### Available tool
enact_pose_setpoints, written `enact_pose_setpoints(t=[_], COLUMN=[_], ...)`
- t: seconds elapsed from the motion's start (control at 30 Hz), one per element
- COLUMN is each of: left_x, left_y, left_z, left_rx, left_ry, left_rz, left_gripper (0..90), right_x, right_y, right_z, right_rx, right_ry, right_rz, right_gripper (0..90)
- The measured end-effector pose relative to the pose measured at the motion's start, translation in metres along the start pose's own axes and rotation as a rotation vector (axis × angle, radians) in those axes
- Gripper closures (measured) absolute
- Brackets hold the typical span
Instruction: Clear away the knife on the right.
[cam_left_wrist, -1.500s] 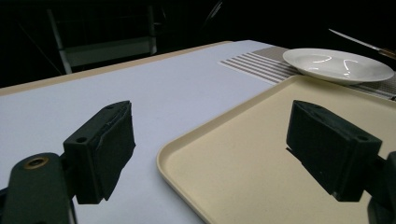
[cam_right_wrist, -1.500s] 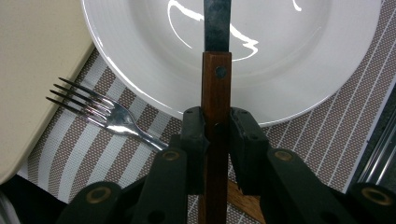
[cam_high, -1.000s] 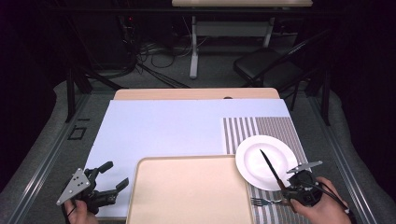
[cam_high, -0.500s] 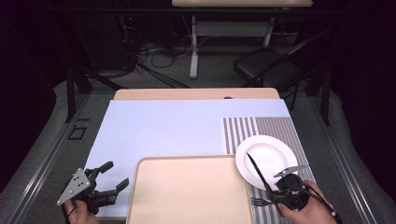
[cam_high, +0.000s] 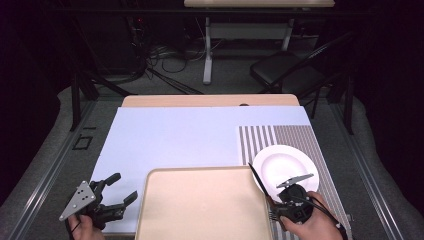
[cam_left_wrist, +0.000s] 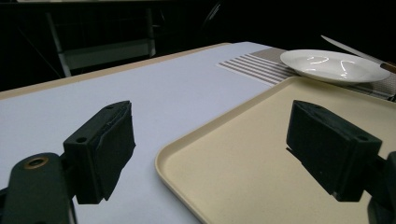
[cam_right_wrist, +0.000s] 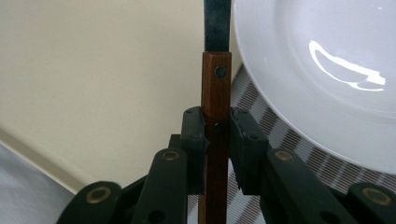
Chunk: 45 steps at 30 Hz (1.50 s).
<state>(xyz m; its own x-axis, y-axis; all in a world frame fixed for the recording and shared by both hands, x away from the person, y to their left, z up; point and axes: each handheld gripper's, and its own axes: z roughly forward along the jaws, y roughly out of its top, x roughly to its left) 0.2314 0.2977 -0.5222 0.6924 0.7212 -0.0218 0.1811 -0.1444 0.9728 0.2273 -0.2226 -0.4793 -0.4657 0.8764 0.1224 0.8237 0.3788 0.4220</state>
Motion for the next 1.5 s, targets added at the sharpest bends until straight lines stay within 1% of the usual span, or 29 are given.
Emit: enact_pose_setpoints(t=[0.03,0.13,0.17,0.2,0.27,0.3,0.37,0.4,0.43,0.47,0.53,0.6,0.67,0.7,0.73,0.77,0.8,0.87,0.9,0.93,0.97,1.1,1.13,1.17,1.2,1.27,1.37,1.43,1.5], left_x=[0.0,0.0,0.0,0.0,0.0,0.0,0.0,0.0,0.0,0.0,0.0,0.0,0.0,0.0,0.0,0.0,0.0,0.0,0.0,0.0,0.0,0.0,0.0,0.0,0.0,0.0,0.0,0.0,0.0], left_y=[0.0,0.0,0.0,0.0,0.0,0.0,0.0,0.0,0.0,0.0,0.0,0.0,0.0,0.0,0.0,0.0,0.0,0.0,0.0,0.0,0.0,-0.001,-0.001,0.0,0.0,0.0,0.0,0.0,0.0], left_z=[0.0,0.0,0.0,0.0,0.0,0.0,0.0,0.0,0.0,0.001,0.001,0.001,0.001,0.001,0.001,0.001,0.001,0.001,0.001,0.001,0.001,0.002,0.002,0.002,0.002,0.002,0.002,0.002,0.003], left_rx=[0.0,0.0,0.001,-0.001,-0.001,-0.002,-0.001,0.001,0.0,-0.001,0.0,0.0,0.002,0.003,0.003,0.003,0.003,0.003,0.003,0.003,0.004,0.002,0.002,0.005,0.005,0.003,0.007,0.007,0.007], left_ry=[-0.001,-0.004,-0.004,-0.004,-0.003,-0.002,-0.004,-0.002,-0.002,-0.003,-0.004,-0.003,-0.003,-0.003,-0.003,-0.004,-0.004,-0.005,-0.005,-0.005,-0.006,-0.008,-0.008,-0.011,-0.011,-0.008,-0.013,-0.015,-0.019], left_rz=[0.0,0.001,0.002,0.001,0.0,-0.003,-0.004,-0.001,-0.004,-0.005,-0.006,-0.005,-0.004,-0.003,-0.002,-0.002,-0.002,-0.003,-0.003,-0.004,-0.004,-0.005,-0.006,-0.005,-0.005,-0.004,-0.003,-0.003,-0.003], left_gripper=[15.5,15.5,15.4,15.4,15.4,15.4,15.4,15.4,15.4,15.4,15.4,15.4,15.4,15.4,15.4,15.4,15.4,15.4,15.4,15.4,15.4,15.4,15.4,15.5,15.4,15.4,15.4,15.4,15.4], right_x=[0.002,0.009,0.011,0.014,0.017,0.017,0.019,0.019,0.019,0.019,0.021,0.023,0.025,0.025,0.026,0.026,0.025,0.025,0.024,0.023,0.023,0.023,0.023,0.025,0.022,0.02,0.02,0.02,0.02], right_y=[0.0,0.004,0.005,0.005,0.007,0.008,0.007,0.008,0.01,0.01,0.009,0.01,0.01,0.01,0.01,0.011,0.011,0.01,0.01,0.01,0.01,0.011,0.01,0.01,0.009,0.009,0.008,0.008,0.008], right_z=[0.002,0.007,0.009,0.013,0.015,0.017,0.024,0.024,0.024,0.026,0.031,0.033,0.036,0.036,0.037,0.036,0.037,0.039,0.041,0.042,0.043,0.048,0.049,0.05,0.053,0.054,0.057,0.058,0.058], right_rx=[-0.011,0.026,0.023,0.005,0.034,0.039,0.007,0.037,0.088,0.087,0.047,0.054,0.053,0.065,0.068,0.085,0.088,0.097,0.094,0.095,0.095,0.106,0.107,0.11,0.098,0.118,0.126,0.113,0.107], right_ry=[0.01,0.02,0.029,0.034,0.037,0.041,0.051,0.049,0.047,0.05,0.067,0.074,0.073,0.067,0.069,0.066,0.073,0.069,0.073,0.07,0.07,0.077,0.074,0.078,0.078,0.062,0.071,0.075,0.071], right_rz=[0.003,0.001,-0.003,0.002,-0.002,-0.001,0.005,0.003,-0.007,-0.004,0.002,0.011,0.0,-0.005,0.004,0.004,0.005,0.021,0.024,0.012,0.031,0.046,0.037,0.079,0.05,0.042,0.057,0.062,0.054], right_gripper=[76.3,76.4,76.3,76.3,76.3,76.4,76.3,76.3,76.3,76.3,76.4,76.3,76.3,76.3,76.3,76.3,76.3,76.3,76.3,76.3,76.3,76.2,76.2,76.2,76.1,76.0,75.9,75.8,75.6])
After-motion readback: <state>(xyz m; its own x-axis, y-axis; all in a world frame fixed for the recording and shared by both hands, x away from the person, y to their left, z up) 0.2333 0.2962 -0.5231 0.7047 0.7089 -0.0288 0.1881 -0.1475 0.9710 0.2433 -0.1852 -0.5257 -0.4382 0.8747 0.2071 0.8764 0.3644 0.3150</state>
